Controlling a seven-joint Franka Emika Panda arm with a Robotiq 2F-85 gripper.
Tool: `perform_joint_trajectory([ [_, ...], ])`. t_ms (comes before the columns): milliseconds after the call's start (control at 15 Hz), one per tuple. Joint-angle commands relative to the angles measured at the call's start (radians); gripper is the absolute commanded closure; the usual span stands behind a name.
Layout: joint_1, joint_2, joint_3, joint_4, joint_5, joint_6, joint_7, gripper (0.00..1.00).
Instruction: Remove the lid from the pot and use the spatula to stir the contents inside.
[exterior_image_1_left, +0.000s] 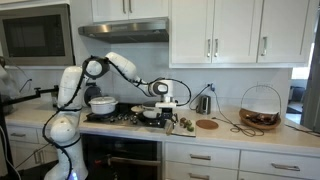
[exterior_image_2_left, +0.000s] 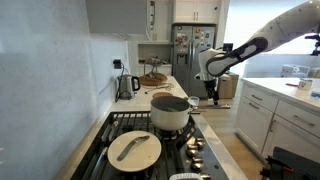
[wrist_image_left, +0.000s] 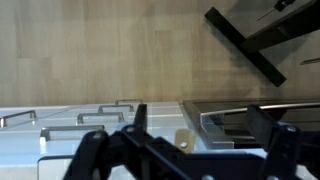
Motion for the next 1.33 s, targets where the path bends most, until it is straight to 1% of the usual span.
perform_joint_trajectory([
  [0, 0.005, -0.155, 0.003, -0.11, -0.046, 0.0, 0.019, 0.0],
  [400, 0.004, -0.441, -0.013, -0.304, -0.059, 0.055, 0.024, 0.0],
  [600, 0.005, -0.59, -0.031, -0.395, -0.058, 0.057, 0.018, 0.0],
  [800, 0.005, -0.719, -0.049, -0.455, -0.061, 0.027, 0.024, 0.0],
  [867, 0.02, -0.618, -0.055, -0.381, -0.043, 0.015, 0.007, 0.0],
  [1067, 0.021, -0.705, -0.065, -0.433, -0.046, 0.014, 0.009, 0.0],
  [1267, 0.022, -0.712, -0.065, -0.444, -0.047, 0.014, 0.009, 0.0],
])
